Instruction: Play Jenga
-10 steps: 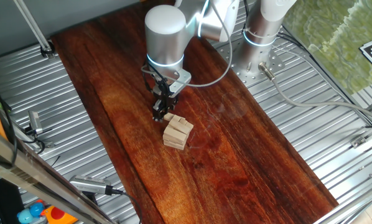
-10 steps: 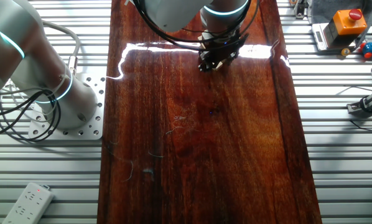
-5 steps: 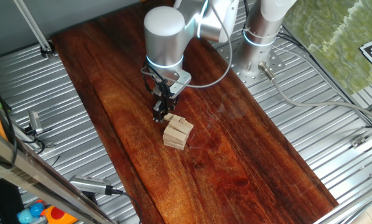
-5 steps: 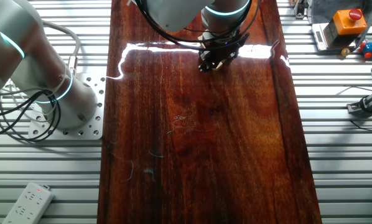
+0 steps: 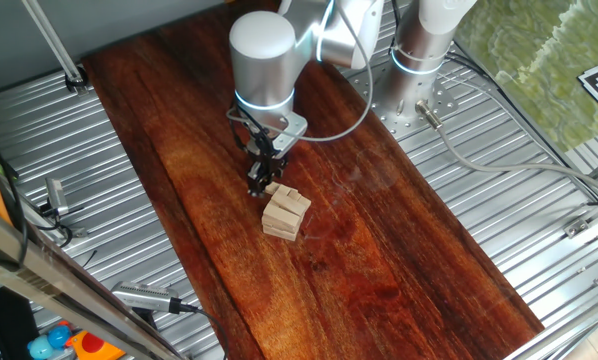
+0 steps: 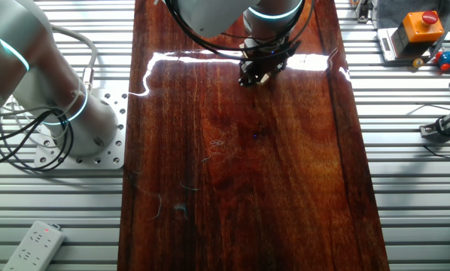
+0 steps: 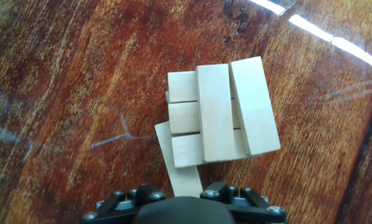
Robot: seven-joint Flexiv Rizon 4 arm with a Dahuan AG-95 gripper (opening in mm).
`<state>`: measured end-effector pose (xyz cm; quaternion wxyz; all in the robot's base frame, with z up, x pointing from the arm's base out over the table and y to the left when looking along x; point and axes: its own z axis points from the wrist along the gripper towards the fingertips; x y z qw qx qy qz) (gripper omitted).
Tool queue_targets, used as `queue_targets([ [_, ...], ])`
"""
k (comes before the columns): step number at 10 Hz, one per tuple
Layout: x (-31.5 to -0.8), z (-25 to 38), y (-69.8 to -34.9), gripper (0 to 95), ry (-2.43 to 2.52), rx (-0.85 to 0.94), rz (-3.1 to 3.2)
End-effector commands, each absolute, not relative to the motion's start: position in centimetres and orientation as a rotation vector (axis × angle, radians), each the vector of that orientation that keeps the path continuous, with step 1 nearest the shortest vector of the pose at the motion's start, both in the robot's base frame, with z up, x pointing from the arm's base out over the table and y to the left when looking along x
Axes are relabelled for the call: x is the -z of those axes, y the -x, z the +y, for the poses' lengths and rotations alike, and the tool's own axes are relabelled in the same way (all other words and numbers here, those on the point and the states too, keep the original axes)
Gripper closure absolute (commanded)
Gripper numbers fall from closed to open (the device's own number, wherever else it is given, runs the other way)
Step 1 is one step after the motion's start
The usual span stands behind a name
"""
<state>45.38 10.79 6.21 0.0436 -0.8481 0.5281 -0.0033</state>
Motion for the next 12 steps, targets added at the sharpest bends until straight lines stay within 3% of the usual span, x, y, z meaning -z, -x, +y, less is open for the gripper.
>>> queue_targets([
  [1,-6.1,10.88,-45.45,38.0,2.593,0.01,1.615],
  [2,-6.11,10.95,-45.44,38.0,2.592,0.009,1.616],
  [3,-6.11,10.96,-45.43,57.0,2.593,0.008,1.615],
  [12,-6.16,11.08,-45.41,57.0,2.613,0.006,1.582],
])
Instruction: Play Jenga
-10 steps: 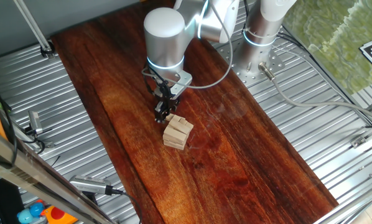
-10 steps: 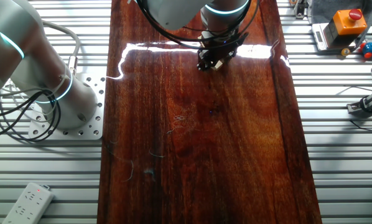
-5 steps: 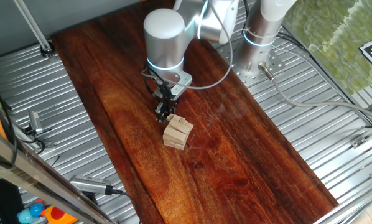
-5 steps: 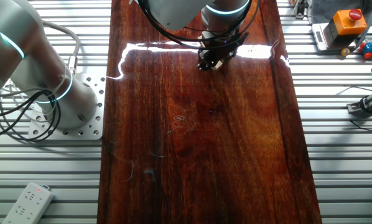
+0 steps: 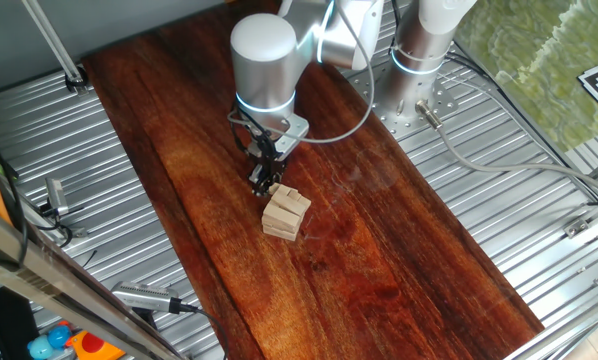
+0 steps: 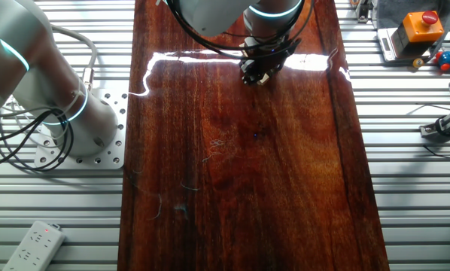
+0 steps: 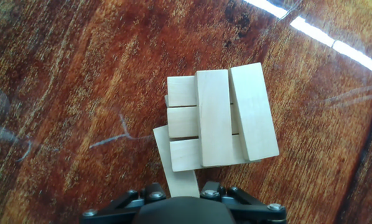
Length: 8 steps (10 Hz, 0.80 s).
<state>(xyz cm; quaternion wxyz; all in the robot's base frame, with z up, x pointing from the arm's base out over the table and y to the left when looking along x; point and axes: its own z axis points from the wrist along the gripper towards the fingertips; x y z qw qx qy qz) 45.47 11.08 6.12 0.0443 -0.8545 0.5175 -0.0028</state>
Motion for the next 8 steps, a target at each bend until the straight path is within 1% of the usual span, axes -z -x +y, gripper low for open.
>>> queue_targets([
  [1,-6.19,11.09,-45.4,57.0,2.614,0.005,1.582],
  [8,-6.13,11.23,-45.43,57.0,2.639,-0.026,1.578],
])
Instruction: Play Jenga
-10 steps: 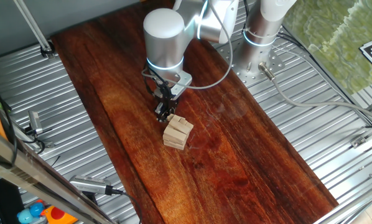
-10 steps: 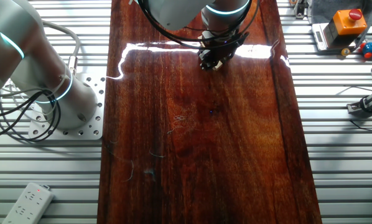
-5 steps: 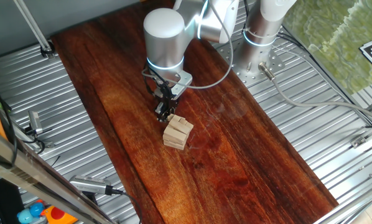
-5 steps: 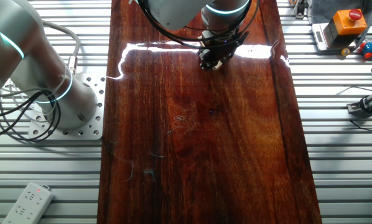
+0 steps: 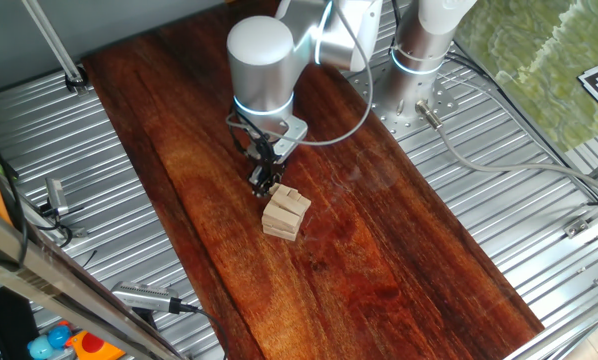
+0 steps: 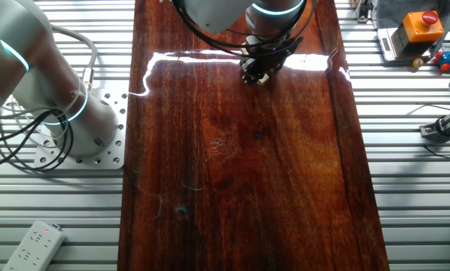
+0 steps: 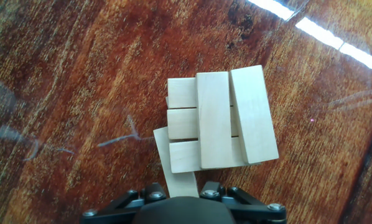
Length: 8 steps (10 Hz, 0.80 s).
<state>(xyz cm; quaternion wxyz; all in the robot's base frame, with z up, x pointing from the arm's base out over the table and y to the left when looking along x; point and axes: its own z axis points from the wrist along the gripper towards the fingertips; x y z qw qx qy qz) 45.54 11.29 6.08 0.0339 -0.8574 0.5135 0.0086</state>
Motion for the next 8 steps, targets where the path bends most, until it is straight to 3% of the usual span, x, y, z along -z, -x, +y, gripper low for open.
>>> queue_targets([
  [1,-6.13,11.23,-45.43,57.0,2.641,-0.029,1.577],
  [8,-6.41,11.38,-45.25,57.0,2.654,-0.026,1.562],
])
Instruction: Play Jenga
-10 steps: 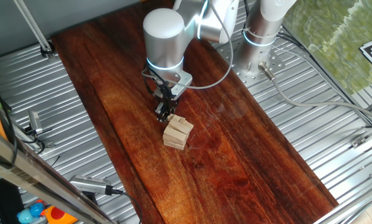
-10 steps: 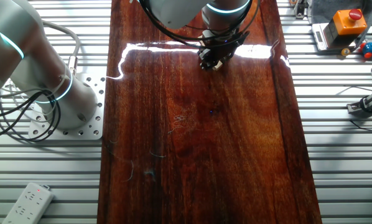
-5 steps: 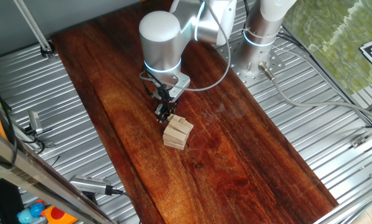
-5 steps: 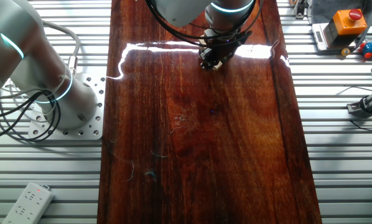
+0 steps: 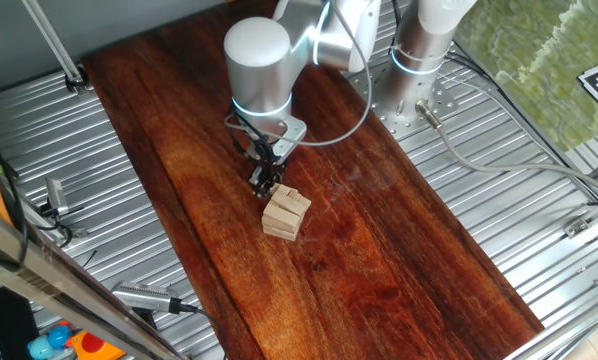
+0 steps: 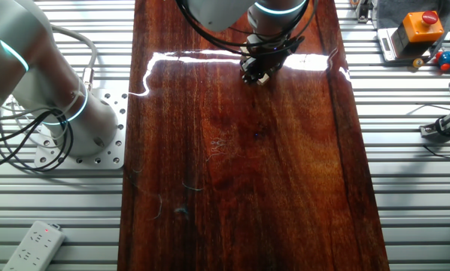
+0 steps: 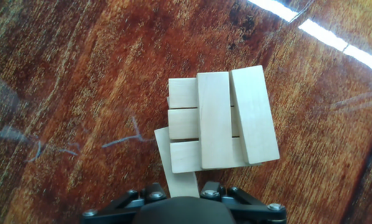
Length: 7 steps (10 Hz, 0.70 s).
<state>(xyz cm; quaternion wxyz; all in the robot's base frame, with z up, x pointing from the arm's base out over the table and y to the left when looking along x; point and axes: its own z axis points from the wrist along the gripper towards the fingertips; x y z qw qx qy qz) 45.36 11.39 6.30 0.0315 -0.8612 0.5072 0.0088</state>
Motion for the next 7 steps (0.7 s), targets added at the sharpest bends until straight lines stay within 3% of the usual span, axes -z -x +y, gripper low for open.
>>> queue_targets([
  [1,-6.47,11.42,-45.16,57.0,2.659,-0.023,1.556],
  [7,-6.39,11.46,-45.02,57.0,2.658,-0.014,1.548],
])
